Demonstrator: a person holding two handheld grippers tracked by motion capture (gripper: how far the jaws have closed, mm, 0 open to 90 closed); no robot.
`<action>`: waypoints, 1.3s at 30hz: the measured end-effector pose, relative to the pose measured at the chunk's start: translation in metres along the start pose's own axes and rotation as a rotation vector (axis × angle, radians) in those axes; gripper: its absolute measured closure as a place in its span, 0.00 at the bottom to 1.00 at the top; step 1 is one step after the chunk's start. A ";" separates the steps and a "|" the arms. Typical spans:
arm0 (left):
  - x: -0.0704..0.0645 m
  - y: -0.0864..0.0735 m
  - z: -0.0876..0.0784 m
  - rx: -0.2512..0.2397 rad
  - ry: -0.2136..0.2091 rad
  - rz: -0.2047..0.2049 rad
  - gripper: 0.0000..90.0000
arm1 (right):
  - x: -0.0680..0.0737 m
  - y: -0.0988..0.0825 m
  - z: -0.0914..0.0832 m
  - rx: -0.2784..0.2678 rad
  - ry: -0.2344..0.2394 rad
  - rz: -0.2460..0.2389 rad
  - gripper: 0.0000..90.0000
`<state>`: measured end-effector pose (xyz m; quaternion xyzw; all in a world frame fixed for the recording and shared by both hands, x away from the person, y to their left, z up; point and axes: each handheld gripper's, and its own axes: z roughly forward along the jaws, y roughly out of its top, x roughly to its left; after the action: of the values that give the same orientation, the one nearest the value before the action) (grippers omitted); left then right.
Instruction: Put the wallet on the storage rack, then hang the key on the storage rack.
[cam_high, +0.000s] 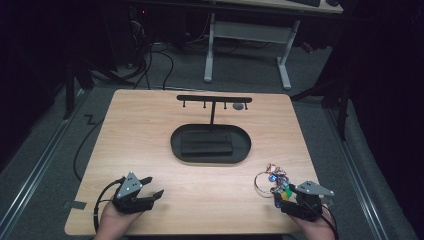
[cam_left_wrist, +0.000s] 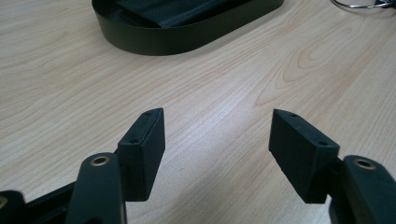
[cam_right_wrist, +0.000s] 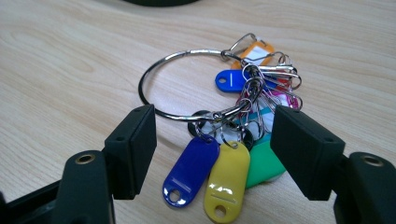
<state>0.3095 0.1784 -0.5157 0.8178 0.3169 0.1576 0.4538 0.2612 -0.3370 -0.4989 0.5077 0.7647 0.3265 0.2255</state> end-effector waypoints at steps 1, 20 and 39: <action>-0.002 0.001 0.000 0.001 -0.002 0.007 0.41 | 0.001 0.004 0.000 0.034 0.000 -0.008 0.35; 0.001 0.001 -0.001 -0.014 -0.004 -0.001 0.41 | 0.020 0.051 0.019 0.305 0.095 -0.182 0.36; -0.001 -0.002 -0.006 0.003 -0.013 0.018 0.41 | 0.035 0.082 0.063 0.628 0.138 -0.400 0.65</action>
<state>0.3049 0.1828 -0.5145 0.8224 0.3068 0.1559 0.4531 0.3426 -0.2652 -0.4828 0.3698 0.9249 0.0592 0.0660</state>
